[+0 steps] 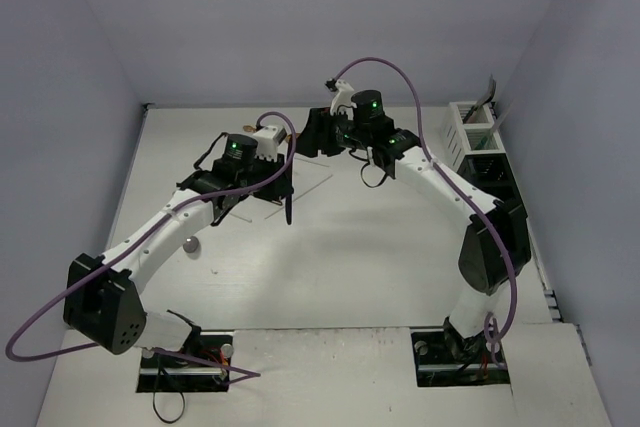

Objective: Sort the eating utensils into containers

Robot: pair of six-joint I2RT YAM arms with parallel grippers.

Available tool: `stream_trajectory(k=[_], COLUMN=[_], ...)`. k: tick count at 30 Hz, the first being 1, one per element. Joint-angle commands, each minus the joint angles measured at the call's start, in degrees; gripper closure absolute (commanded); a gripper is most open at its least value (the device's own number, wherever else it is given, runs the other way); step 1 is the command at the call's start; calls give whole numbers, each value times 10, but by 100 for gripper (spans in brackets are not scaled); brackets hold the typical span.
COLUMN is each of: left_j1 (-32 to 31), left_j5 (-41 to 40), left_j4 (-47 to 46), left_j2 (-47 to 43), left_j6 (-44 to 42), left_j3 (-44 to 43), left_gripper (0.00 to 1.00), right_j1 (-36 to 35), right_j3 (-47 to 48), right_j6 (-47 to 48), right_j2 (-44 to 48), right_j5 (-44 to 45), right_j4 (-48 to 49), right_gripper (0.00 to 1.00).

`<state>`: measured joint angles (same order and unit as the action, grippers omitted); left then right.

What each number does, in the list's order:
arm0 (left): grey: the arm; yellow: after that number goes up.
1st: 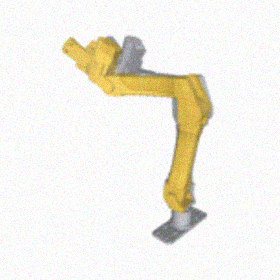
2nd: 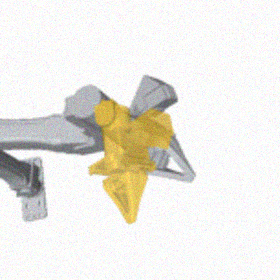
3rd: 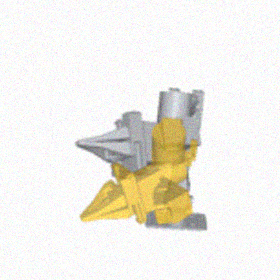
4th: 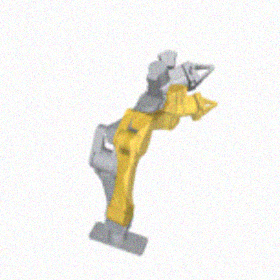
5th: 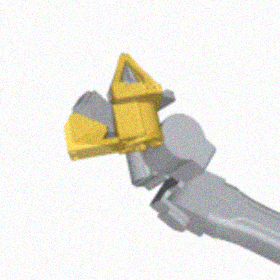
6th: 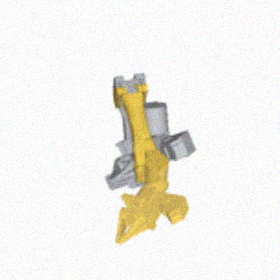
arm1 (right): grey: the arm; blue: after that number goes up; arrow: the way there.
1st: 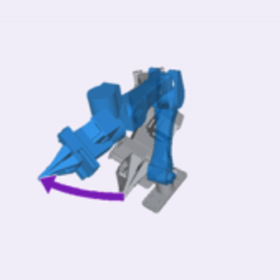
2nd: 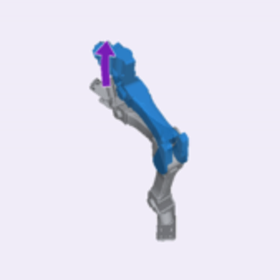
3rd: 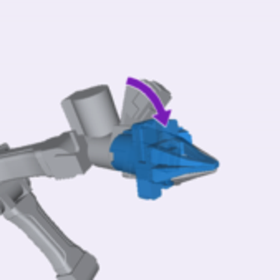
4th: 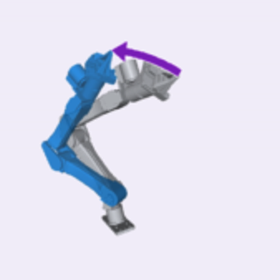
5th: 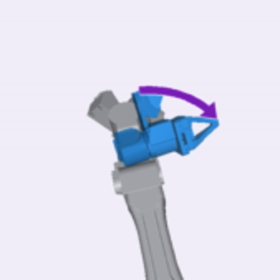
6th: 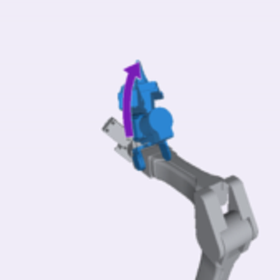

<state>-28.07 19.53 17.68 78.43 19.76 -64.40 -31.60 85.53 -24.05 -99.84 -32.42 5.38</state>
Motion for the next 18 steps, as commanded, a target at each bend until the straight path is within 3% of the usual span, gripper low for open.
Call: stream_trajectory(k=[1, 5, 7, 12, 18], left_j1=[-8, -15, -16, -19, -20], left_j5=[14, 15, 16, 15, 13], left_j4=[-52, -52, -52, -52, -52], left_j2=[-9, -9, -9, -11, -12], left_j6=[10, 10, 10, 8, 4], left_j3=[-42, -44, -44, -42, -41], left_gripper=[100, 100, 100, 100, 100], right_j1=[-8, -10, -11, -14, -14], right_j3=[32, 40, 44, 48, 45], right_j6=[5, 3, 3, 2, -2], right_j2=[-2, -12, -18, -22, -19], right_j5=[-11, -11, -13, -18, -29], right_j4=[38, 40, 41, 45, 50], right_gripper=[43, 50, 60, 73, 100])
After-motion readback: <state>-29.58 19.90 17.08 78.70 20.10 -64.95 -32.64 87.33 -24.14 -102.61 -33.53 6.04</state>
